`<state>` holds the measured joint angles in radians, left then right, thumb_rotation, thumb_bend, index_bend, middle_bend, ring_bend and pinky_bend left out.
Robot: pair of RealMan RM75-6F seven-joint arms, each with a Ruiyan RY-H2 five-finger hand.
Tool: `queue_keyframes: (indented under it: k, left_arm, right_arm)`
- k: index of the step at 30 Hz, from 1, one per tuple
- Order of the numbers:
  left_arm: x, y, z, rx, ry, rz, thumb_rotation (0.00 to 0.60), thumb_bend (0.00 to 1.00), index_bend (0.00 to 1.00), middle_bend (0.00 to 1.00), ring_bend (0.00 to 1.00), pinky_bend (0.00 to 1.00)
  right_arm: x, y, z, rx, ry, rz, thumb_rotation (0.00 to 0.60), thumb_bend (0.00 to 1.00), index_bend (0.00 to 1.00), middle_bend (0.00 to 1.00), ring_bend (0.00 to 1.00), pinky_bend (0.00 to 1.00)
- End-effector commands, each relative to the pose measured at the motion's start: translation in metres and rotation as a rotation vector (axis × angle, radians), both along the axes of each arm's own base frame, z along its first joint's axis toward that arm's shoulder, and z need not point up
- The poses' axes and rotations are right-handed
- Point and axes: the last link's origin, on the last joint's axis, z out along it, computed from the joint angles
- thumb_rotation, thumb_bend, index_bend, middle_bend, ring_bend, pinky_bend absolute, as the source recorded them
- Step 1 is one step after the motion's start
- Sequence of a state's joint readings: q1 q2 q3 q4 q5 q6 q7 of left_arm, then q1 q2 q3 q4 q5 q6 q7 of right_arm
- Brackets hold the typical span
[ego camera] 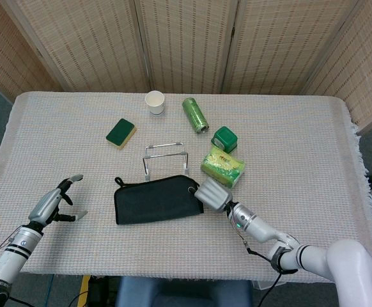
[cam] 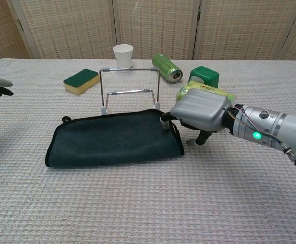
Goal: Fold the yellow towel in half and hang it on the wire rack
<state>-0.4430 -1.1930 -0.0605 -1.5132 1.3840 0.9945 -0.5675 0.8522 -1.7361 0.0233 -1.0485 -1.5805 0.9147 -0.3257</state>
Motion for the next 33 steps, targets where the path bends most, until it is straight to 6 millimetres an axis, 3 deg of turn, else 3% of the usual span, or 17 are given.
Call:
queue_keyframes:
  k: [1,12,27,30,33]
  left_arm:
    - [0.0,0.0,0.0,0.001,-0.002,0.001,0.6,0.28,0.02,0.13,0.07,0.47]
    - [-0.004,-0.001,0.002,-0.003,0.0,0.009,0.6,0.28,0.02,0.13,0.07,0.47]
    - [-0.007,-0.002,0.006,0.005,-0.009,0.017,0.6,0.28,0.02,0.13,0.07,0.47]
    - [-0.007,-0.002,0.006,0.008,-0.013,0.017,0.6,0.28,0.02,0.13,0.07,0.47]
    - [-0.006,-0.002,0.008,0.014,-0.015,0.016,0.6,0.28,0.02,0.13,0.07,0.47]
  right_arm:
    - [0.001,0.0,-0.003,0.001,0.0,0.006,0.6,0.26,0.33,0.89,1.0,1.0]
    - [0.004,0.003,-0.013,-0.006,-0.008,0.034,0.6,0.27,0.36,0.89,1.0,1.0]
    - [0.008,0.004,-0.018,-0.019,-0.049,0.057,0.6,0.37,0.44,0.89,1.0,1.0]
    - [0.011,0.003,-0.016,-0.028,-0.08,0.06,0.6,0.42,0.48,0.89,1.0,1.0]
    - [0.018,0.002,-0.011,-0.046,-0.142,0.066,0.6,0.46,0.61,0.91,1.0,1.0]
